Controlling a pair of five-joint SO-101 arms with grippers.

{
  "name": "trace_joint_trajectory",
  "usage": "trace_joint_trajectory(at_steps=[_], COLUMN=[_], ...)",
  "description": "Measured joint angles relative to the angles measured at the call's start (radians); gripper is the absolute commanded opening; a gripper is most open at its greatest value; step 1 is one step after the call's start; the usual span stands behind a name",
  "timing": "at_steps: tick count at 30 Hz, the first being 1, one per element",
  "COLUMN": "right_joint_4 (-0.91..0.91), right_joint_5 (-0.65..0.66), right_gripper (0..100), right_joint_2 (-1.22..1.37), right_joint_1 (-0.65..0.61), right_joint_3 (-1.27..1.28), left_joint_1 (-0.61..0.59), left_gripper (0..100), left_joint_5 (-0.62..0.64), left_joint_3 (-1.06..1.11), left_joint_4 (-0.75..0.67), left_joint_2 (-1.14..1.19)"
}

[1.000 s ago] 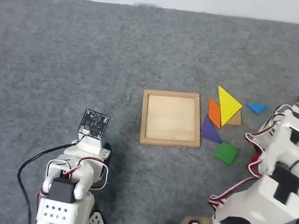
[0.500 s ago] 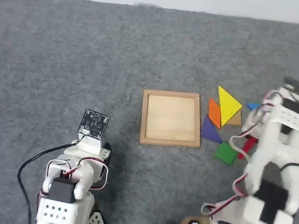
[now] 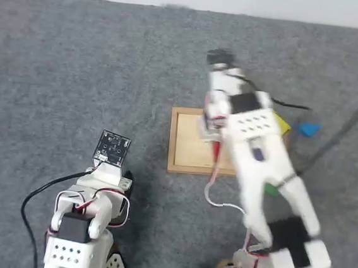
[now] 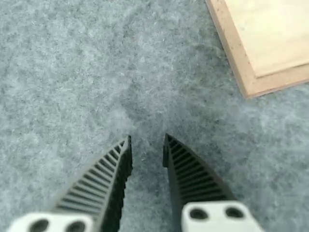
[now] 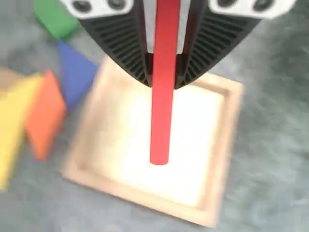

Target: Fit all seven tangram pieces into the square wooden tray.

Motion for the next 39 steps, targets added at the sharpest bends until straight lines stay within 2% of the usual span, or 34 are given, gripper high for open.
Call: trace_joint_trajectory(at_steps=[5, 9, 14, 17, 23, 32, 39], right_joint_4=[-0.049, -0.052, -0.052, -0.078, -0.084, -0.084, -0.012], right_joint_5=[-0.110, -0.218, -0.307, -0.324, -0.328, -0.328, -0.315], right_gripper=[0.6, 0.6, 0.9, 1.7, 13.5, 13.0, 13.0], right_joint_2=[0.224, 0.385, 0.460, 0.488, 0.526, 0.528, 0.522], right_joint_1=[-0.095, -0.097, -0.098, -0.098, -0.101, -0.170, -0.101], right_joint_3=[-0.143, -0.236, -0.319, -0.330, -0.330, -0.330, -0.405], left_joint_1=[0.000, 0.000, 0.000, 0.000, 0.000, 0.000, 0.000], left_gripper=[10, 10, 10, 10, 10, 10, 10], left_joint_5=[0.000, 0.000, 0.000, 0.000, 0.000, 0.000, 0.000], left_joint_3=[0.000, 0.000, 0.000, 0.000, 0.000, 0.000, 0.000], left_joint_4=[0.000, 0.000, 0.000, 0.000, 0.000, 0.000, 0.000], left_joint_2=[0.000, 0.000, 0.000, 0.000, 0.000, 0.000, 0.000])
